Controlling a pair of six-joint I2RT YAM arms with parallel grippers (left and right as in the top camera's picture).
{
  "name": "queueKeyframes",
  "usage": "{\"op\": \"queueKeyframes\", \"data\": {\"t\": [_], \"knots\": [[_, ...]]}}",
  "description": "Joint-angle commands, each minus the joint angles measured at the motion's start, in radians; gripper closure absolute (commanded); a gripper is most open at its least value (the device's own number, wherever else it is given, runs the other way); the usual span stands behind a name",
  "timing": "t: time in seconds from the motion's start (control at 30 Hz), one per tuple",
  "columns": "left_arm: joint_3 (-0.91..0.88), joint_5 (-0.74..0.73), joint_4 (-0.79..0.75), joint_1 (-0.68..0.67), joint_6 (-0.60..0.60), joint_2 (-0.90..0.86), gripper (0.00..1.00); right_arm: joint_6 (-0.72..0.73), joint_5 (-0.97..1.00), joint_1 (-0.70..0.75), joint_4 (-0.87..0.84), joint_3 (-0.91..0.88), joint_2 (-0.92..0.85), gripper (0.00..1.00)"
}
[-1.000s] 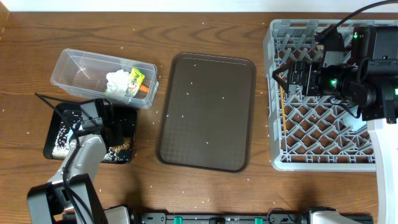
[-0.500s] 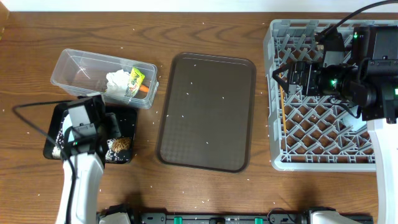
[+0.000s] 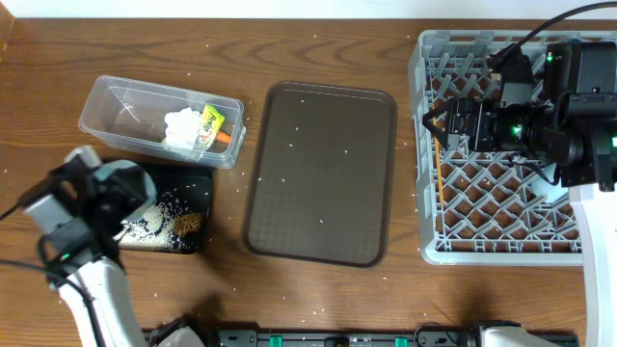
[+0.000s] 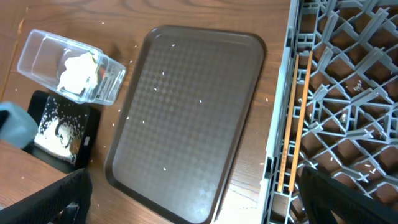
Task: Sort waste into correct bins and load items into the dishwasher rack
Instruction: 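Tilt the bowl with the left gripper to pour rice onto black tray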
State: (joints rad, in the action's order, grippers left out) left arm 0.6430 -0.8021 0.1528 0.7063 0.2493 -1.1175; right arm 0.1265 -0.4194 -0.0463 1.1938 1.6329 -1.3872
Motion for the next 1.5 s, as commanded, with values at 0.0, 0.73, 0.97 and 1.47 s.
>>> {"op": "queueKeyframes", "data": {"t": [0.0, 0.73, 0.97, 1.47], "knots": [[-0.027, -0.391, -0.079, 0.109, 0.019, -0.051, 0.94, 0.007, 0.004, -0.007, 0.003, 0.001, 0.000, 0.01], [-0.163, -0.755, -0.336, 0.343, -0.189, -0.235, 0.94, 0.008, 0.003, -0.007, 0.015, 0.001, 0.000, 0.01], [-0.169, -0.702, -0.440, 0.328, -0.137, -0.237, 0.94, 0.008, 0.000, -0.007, 0.015, 0.001, 0.000, 0.01], [-0.213, -0.599, -0.481, 0.291, -0.027, -0.237, 0.94, 0.008, -0.007, -0.007, 0.026, 0.001, 0.000, 0.01]]}}
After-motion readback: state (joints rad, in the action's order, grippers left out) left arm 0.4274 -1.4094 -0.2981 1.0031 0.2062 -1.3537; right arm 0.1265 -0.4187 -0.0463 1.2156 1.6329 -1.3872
